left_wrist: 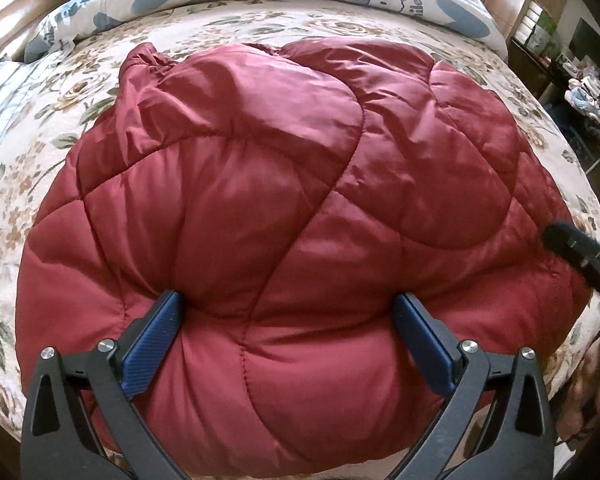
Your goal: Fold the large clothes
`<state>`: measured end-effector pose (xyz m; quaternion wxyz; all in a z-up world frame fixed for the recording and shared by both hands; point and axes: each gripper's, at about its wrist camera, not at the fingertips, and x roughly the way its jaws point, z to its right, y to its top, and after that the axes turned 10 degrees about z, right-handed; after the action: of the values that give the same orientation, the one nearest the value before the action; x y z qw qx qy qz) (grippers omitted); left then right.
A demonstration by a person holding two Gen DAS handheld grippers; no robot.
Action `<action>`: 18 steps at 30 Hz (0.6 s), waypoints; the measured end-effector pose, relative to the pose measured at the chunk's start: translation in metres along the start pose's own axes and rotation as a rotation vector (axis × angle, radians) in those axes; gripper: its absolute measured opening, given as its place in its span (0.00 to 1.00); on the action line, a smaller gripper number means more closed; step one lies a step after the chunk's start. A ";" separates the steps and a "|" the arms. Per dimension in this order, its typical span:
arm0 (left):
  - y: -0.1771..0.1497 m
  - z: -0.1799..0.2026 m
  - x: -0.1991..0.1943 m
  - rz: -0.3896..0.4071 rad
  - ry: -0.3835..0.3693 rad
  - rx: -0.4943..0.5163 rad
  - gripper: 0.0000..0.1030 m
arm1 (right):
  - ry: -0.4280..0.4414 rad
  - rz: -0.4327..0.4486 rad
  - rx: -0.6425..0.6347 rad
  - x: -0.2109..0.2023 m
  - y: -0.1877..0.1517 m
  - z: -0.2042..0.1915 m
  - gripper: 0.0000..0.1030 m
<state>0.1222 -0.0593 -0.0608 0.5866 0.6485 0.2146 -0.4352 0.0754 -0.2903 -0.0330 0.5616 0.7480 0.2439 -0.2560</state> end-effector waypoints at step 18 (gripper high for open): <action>0.040 -0.068 0.005 0.037 0.088 -0.126 0.98 | -0.031 -0.059 0.031 0.051 0.009 0.025 0.85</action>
<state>0.1780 -0.0050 -0.0467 0.6241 0.6325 0.2552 -0.3811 0.1170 -0.3130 -0.0664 0.5460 0.7448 0.2533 -0.2880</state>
